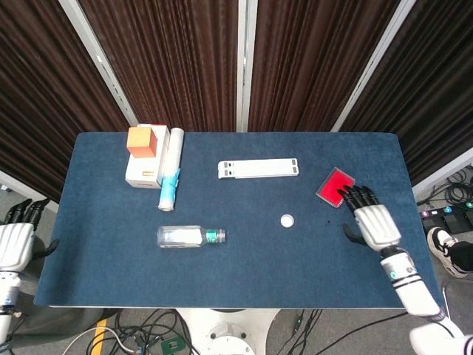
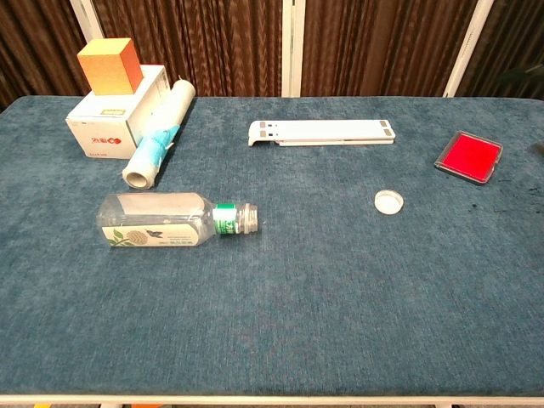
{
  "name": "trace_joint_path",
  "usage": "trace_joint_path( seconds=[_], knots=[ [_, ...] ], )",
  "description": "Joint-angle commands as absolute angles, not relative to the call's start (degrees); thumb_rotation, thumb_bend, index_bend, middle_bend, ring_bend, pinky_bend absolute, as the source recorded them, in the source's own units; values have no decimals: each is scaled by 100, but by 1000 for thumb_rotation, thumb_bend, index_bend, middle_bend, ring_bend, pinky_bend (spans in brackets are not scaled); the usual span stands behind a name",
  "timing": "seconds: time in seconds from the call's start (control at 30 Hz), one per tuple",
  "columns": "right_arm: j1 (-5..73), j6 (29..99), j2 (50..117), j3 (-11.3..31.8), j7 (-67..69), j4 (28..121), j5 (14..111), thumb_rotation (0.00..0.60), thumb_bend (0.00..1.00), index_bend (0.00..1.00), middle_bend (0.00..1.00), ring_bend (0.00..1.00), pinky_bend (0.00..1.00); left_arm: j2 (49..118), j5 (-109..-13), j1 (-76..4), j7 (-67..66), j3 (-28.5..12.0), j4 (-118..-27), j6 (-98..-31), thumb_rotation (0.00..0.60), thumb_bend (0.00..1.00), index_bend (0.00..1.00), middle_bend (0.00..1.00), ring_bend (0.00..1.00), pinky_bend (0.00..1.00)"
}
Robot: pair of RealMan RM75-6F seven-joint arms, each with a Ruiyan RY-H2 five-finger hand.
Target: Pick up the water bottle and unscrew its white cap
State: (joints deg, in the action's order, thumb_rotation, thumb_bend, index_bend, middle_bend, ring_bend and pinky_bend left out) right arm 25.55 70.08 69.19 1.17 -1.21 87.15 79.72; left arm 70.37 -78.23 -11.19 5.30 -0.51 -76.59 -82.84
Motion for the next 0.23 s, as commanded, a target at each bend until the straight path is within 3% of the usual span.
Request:
trace_joint_path(
  seconds=[0.03,0.23],
  knots=[
    [1588,8334,6226,-84,436,9187,8432,600,386,0,0,0,0,6908,-7857,-866,622,7,-7700,-8539,600,222,112,141,65,85],
    [896,9206,5967,-279,704,9508,8813,600,395,0,0,0,0,6741,-8081,-475,428,108,-8312,-9040,600,222,112,141,64,81]
  ],
)
